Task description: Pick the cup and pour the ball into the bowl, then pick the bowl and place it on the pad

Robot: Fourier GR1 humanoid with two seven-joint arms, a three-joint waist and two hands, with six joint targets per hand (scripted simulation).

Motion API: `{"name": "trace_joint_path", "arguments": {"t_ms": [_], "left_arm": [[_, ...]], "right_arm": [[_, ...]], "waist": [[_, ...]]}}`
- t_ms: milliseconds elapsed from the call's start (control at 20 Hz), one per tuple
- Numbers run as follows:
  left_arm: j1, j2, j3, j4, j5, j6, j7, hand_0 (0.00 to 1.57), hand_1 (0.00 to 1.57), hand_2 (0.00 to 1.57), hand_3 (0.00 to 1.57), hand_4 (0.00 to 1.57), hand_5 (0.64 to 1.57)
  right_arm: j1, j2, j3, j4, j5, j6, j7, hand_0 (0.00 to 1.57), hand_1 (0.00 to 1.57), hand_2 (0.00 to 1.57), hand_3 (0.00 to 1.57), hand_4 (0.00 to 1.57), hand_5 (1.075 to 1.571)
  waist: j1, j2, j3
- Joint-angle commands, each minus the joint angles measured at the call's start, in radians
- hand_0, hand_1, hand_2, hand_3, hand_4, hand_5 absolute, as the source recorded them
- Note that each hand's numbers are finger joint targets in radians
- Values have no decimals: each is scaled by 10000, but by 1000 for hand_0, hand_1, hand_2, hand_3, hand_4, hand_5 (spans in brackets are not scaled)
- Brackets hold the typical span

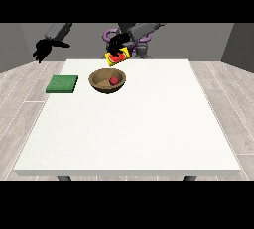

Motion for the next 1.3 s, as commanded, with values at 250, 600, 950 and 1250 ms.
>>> {"name": "trace_joint_path", "arguments": {"t_ms": [250, 600, 950, 1250], "left_arm": [[-1580, 230, -293, -323, -1422, -1904, -814, 1546, 1546, 1571, 1571, 1197, 1457], [-1101, -15, 5, -475, -2240, -1911, -935, 1506, 1506, 1571, 1571, 1207, 1459], [-147, 566, 3103, -2275, 902, 229, -1340, 364, 364, 1571, 1571, 993, 1555], [622, 803, 5279, -2594, 4006, 906, -2787, 859, 859, 1571, 1555, 925, 1555]], "right_arm": [[429, 135, -25, 494, 93, 12, -753, 0, 0, 0, 191, 0, 1515], [318, -223, -178, 602, -216, 489, -431, 0, 0, 0, 0, 205, 1546], [83, 322, -310, 647, -405, -505, 513, 0, 0, 0, 0, 474, 1558], [-432, 474, -463, 286, -578, -995, 483, 0, 0, 0, 0, 411, 1556]], "waist": [[479, -98, 1], [283, 286, -3], [1926, -122, -49], [2228, 1149, -48]]}}
